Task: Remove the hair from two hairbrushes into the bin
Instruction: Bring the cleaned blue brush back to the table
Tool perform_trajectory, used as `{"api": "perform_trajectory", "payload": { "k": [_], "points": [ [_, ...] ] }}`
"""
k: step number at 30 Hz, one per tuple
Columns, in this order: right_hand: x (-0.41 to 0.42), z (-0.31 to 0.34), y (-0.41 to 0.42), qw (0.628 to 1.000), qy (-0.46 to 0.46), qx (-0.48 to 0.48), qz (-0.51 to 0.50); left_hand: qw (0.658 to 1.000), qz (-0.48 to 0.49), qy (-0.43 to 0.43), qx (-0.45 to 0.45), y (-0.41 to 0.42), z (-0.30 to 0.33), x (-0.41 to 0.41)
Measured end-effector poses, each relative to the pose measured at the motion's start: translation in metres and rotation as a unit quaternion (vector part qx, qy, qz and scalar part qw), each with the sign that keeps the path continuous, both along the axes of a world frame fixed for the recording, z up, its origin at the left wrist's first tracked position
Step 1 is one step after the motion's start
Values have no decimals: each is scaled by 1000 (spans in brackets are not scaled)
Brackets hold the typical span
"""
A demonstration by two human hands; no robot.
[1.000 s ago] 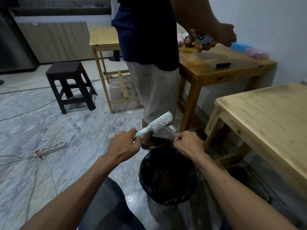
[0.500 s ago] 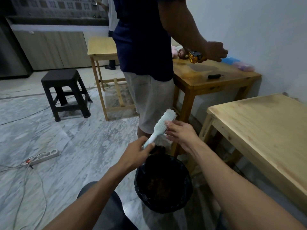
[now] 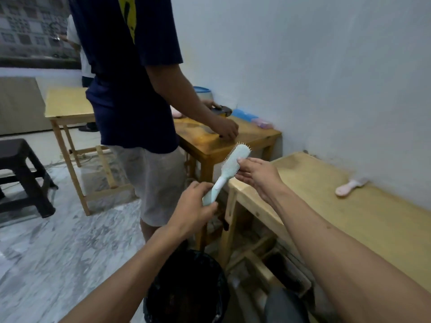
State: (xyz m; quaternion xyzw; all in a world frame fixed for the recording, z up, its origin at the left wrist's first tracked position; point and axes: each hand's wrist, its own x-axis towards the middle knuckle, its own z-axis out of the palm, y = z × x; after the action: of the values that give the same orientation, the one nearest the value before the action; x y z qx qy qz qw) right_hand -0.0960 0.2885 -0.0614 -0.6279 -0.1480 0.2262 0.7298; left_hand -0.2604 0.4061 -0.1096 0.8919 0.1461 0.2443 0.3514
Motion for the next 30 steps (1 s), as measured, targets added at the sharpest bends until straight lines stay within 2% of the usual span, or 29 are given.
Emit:
{"api": "perform_trajectory", "payload": {
  "k": [10,17,20,25,30],
  "points": [
    [96,43,-122,981,-26,-17,-192,991,-97,-45,78,-95,40,131],
    [173,24,-230,940,8,-81,-332,966,-221,-41,127,-189,37,221],
    [201,6,-266,917,32,-118,-380,957,-240,-19,162,-225,32,250],
    [236,-18,-303,884,69,-194,-419,946,-243,18,216,-267,16,286],
    [258,-35,-311,870,64,-242,-425,938,-251,29,239,-282,1,312]
  ]
}}
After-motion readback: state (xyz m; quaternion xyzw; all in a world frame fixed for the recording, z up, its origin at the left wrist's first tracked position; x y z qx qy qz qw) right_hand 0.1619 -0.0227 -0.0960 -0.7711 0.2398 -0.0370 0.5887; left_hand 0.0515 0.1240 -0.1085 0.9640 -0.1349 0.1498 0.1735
